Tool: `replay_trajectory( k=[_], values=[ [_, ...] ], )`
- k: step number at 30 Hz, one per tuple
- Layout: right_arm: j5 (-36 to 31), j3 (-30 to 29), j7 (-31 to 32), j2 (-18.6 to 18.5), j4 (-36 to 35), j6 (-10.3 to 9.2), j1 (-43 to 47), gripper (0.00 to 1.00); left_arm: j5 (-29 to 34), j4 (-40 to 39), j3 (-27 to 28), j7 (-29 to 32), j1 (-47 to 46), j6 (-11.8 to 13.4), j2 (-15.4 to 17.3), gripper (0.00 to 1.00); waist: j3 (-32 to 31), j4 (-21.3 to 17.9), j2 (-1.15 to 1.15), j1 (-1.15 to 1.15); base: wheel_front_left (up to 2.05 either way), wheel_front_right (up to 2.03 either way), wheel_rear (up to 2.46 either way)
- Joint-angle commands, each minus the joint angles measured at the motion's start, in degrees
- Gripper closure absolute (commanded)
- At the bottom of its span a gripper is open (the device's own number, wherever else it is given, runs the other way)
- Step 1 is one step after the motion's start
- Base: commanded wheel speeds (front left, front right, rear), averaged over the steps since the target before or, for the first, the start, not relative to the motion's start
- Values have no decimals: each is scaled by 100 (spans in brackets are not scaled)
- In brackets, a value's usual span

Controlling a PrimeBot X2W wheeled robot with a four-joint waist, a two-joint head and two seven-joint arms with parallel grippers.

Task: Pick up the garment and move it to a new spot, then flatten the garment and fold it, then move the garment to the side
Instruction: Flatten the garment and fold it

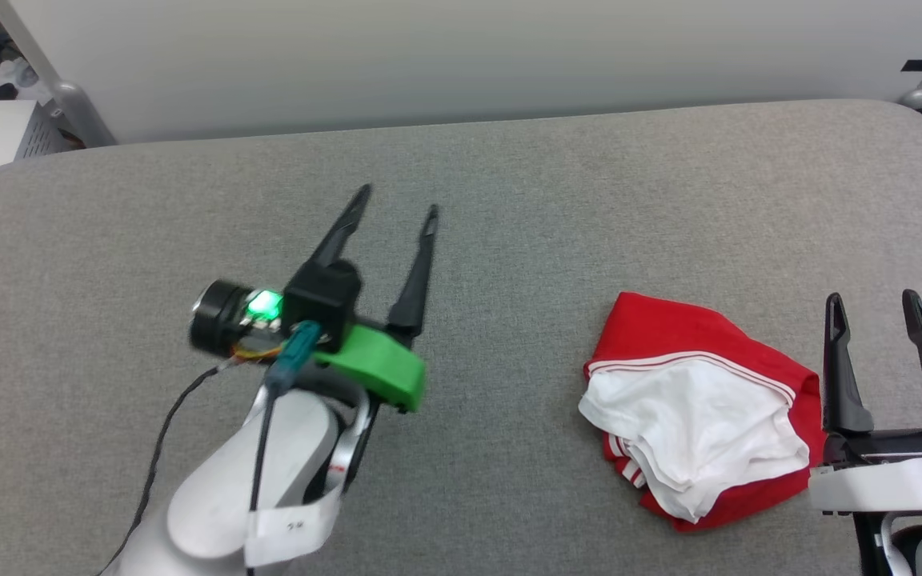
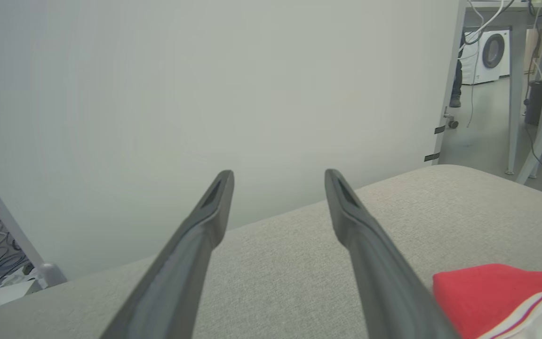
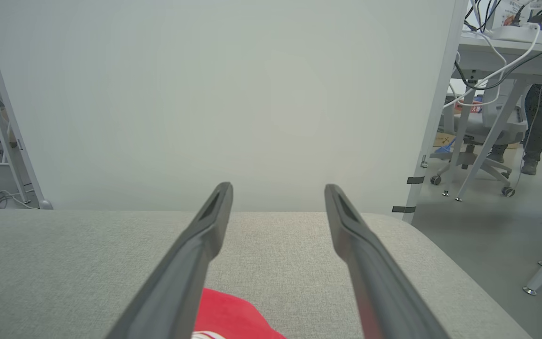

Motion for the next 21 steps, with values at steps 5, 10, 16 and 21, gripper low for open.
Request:
replay_trajectory(
  k=[5, 10, 16, 21],
  values=[
    [23, 302, -53, -634, -79, 11, -329, 0, 349, -607, 1096, -33, 1399, 412, 279, 0, -65, 147, 0, 0, 0, 0, 0],
    [465, 1082, 206, -1717, 425, 11, -677, 0, 587, -844, 1805, -33, 2258, 330, 239, 0, -41, 246, 0, 0, 0, 0, 0],
    [1943, 2484, 2164, -3430, 343, 11, -1651, 0, 936, -937, 2305, -33, 2662, 3, -106, 0, 67, 385, 0, 0, 0, 0, 0],
    [2853, 3467, 3703, -4217, 343, 11, -2544, 0, 1176, -938, 2638, -33, 2682, -240, -421, 0, 277, 524, 0, 0, 0, 0, 0]
  ],
)
